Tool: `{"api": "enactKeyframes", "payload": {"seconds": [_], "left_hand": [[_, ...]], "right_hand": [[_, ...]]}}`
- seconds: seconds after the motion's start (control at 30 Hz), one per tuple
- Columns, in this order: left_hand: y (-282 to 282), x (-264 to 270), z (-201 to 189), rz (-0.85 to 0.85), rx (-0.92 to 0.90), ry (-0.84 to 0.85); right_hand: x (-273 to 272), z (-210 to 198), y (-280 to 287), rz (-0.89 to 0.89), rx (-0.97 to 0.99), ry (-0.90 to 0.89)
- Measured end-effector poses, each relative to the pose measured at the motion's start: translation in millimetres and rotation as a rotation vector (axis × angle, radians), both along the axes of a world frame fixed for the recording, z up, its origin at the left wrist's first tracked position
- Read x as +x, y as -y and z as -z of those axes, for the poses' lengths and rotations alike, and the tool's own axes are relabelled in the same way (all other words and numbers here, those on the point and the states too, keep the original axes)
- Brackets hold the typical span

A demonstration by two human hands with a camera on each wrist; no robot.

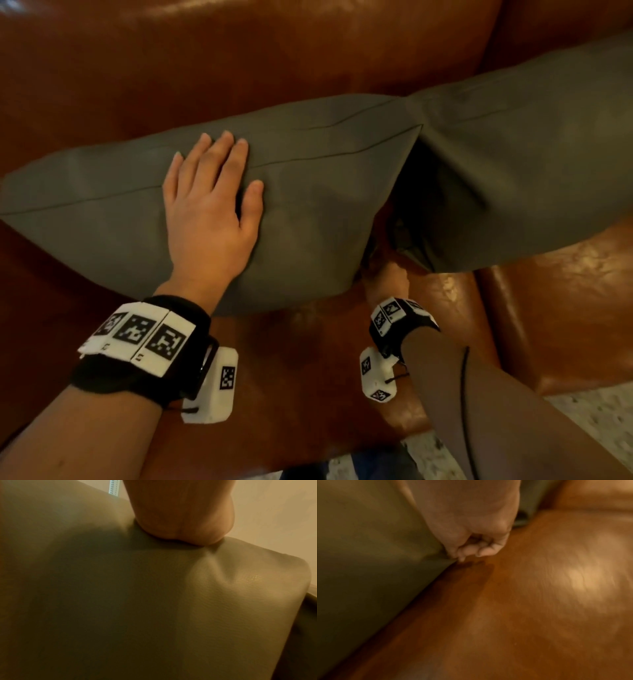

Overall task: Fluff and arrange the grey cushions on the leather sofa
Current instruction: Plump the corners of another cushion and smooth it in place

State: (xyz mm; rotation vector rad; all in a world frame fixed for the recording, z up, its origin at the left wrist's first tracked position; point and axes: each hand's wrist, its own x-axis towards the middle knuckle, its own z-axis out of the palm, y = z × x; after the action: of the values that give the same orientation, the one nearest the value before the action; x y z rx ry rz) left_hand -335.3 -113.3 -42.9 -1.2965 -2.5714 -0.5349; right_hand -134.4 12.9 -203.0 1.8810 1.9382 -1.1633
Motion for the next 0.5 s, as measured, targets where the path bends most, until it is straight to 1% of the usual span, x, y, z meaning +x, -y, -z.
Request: {"api": "enactKeyframes", "payload": {"seconds": [0.03,0.07,0.1,0.13,0.2,0.23,0.27,0.3,0.37,0.43,0.47,0.5], "left_hand": [[-1,1,0,-0.003,0.004,-0.001],[-1,1,0,-0.005,0.005,0.0],[-1,1,0,-0.008,0.004,-0.001],[-1,1,-1,-0.011,0.003,-0.006],[-2,0,1,-0.009,-0.006,-0.014],[-2,-1,1,-0.007,-0.009,-0.017],[-2,-2,1,-0.005,-0.013,-0.02],[-1,-2,1,-0.001,-0.019,-0.018],[-1,-3,0,0.01,-0.038,-0.012],[1,-3,-1,0.021,-0.05,0.004],[1,-3,-2,0.026,-0.051,0.016],[1,-3,-2,0.027,-0.052,0.028]], "right_hand": [[-4,-10,1,0.036,0.051,-0.055],[-9,-16,2,0.123,0.107,-0.163],[-15,-27,1,0.213,0.155,-0.32],[-24,-37,0,0.283,0.16,-0.476],[-42,-58,0,0.397,0.054,-0.766],[-49,-64,1,0.448,-0.032,-0.853],[-52,-67,2,0.479,-0.103,-0.875],[-53,-64,4,0.486,-0.152,-0.851],[-47,-51,7,0.456,-0.229,-0.725],[-37,-37,11,0.352,-0.291,-0.56],[-30,-36,12,0.287,-0.281,-0.502],[-24,-42,15,0.242,-0.22,-0.49]]}}
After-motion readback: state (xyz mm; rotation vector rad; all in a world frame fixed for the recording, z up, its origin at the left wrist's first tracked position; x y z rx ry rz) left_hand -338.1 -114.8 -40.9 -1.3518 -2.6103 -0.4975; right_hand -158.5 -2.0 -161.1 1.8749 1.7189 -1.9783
